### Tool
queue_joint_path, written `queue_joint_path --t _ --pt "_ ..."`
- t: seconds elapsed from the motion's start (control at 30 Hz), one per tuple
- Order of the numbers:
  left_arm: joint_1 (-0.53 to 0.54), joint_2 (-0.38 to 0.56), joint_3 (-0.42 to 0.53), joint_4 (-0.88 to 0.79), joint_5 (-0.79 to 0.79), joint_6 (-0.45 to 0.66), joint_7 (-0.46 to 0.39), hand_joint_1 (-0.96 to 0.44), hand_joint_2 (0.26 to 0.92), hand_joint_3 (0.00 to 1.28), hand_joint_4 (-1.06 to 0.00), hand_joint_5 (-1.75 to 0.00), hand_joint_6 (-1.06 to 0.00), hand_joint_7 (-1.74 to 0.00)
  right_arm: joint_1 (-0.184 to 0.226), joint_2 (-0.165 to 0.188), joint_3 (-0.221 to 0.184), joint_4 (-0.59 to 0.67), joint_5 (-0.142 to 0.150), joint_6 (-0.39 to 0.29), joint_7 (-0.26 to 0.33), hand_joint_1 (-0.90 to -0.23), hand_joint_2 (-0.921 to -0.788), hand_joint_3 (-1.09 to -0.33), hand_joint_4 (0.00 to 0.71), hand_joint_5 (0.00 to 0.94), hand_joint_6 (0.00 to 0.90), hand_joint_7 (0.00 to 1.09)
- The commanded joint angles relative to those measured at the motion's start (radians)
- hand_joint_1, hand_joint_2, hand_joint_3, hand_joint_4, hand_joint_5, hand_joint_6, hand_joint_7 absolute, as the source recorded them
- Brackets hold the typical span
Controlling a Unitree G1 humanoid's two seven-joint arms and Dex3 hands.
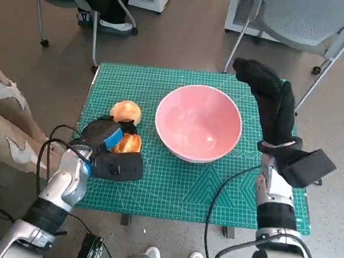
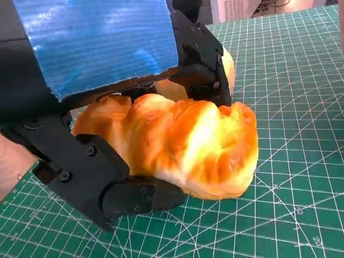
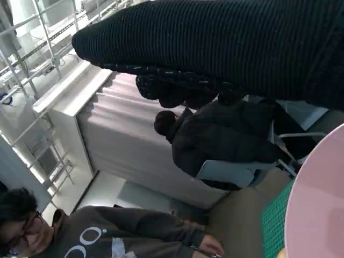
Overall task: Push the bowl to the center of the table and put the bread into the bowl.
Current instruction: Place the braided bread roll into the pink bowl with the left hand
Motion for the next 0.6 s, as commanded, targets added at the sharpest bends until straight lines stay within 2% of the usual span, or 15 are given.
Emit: queue_joint_path --t 0.03,0.07,0.13,0.37,0.6 --pt "0.073 0.016 0.0 -0.05 -0.011 0.016 -0.047 0.0 0.61 0.69 -0.53 -1.59 -0.67 -1.12 0.023 -0.002 -0.001 0.013 -0.001 0.008 0.005 -0.651 -0.921 -0.85 0.163 0.001 0.072 0.33" --pt "0.079 0.019 0.004 -0.069 -0.009 0.02 -0.052 0.0 0.579 0.75 -0.52 -1.61 -0.66 -1.16 0.023 -0.001 -0.001 0.013 -0.001 0.008 0.005 -0.653 -0.921 -0.849 0.163 0.001 0.07 0.33" --pt "0.092 0.026 0.013 -0.108 -0.007 0.031 -0.063 0.0 0.59 0.73 -0.53 -1.6 -0.66 -1.13 0.022 0.0 -0.001 0.014 -0.002 0.008 0.004 -0.655 -0.921 -0.849 0.163 0.0 0.067 0.34" --pt "0.151 0.054 0.059 -0.278 -0.006 0.062 -0.099 0.0 0.714 0.44 -0.66 -1.41 -0.71 -0.96 0.02 0.003 0.002 0.02 -0.007 0.006 -0.001 -0.657 -0.921 -0.848 0.163 0.001 0.061 0.35" --pt "0.219 0.087 0.136 -0.505 -0.02 0.075 -0.156 0.0 0.728 0.37 -0.72 -1.35 -0.75 -0.89 0.021 0.005 0.005 0.024 -0.009 0.005 -0.001 -0.657 -0.921 -0.847 0.16 0.0 0.057 0.36"
